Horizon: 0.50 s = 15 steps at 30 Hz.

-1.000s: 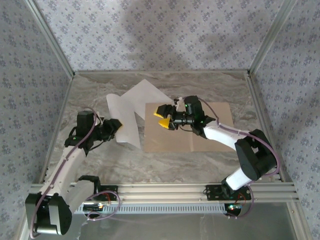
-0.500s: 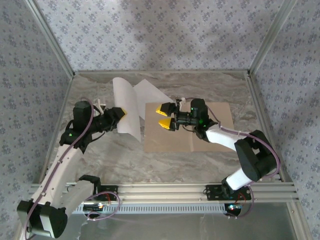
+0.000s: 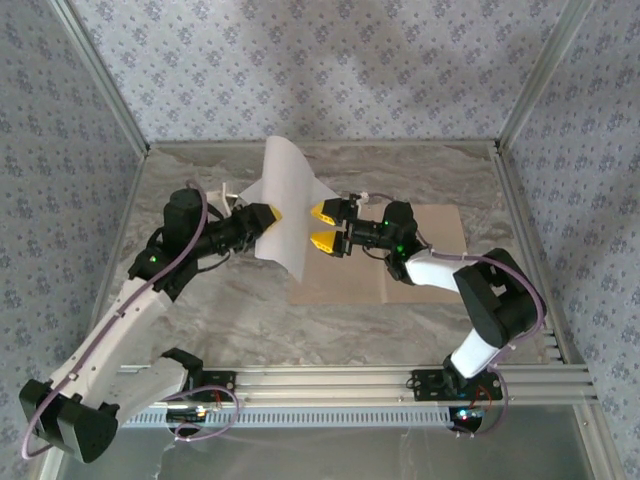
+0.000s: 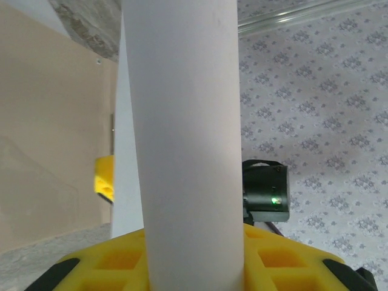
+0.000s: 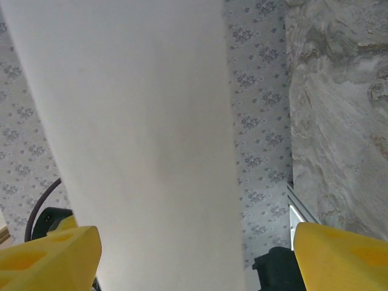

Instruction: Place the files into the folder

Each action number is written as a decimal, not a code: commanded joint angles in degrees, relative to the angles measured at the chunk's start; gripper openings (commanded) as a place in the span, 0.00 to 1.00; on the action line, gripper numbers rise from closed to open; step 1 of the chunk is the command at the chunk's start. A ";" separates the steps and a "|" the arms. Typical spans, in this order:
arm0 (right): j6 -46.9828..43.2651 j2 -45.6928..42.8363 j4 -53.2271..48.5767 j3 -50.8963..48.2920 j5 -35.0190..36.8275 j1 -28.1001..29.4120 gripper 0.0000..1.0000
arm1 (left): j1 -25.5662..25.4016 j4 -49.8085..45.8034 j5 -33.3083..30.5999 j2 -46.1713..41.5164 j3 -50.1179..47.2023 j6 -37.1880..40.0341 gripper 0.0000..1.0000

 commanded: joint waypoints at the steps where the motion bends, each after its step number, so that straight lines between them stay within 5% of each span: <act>1: 3.22 1.20 6.59 -0.97 -0.40 -0.04 0.85 | -1.74 5.24 -1.23 0.59 1.44 -2.85 0.31; 15: 8.43 1.64 18.52 -0.86 0.09 -1.73 0.80 | 3.34 -2.39 2.19 -4.99 -5.58 -1.13 0.37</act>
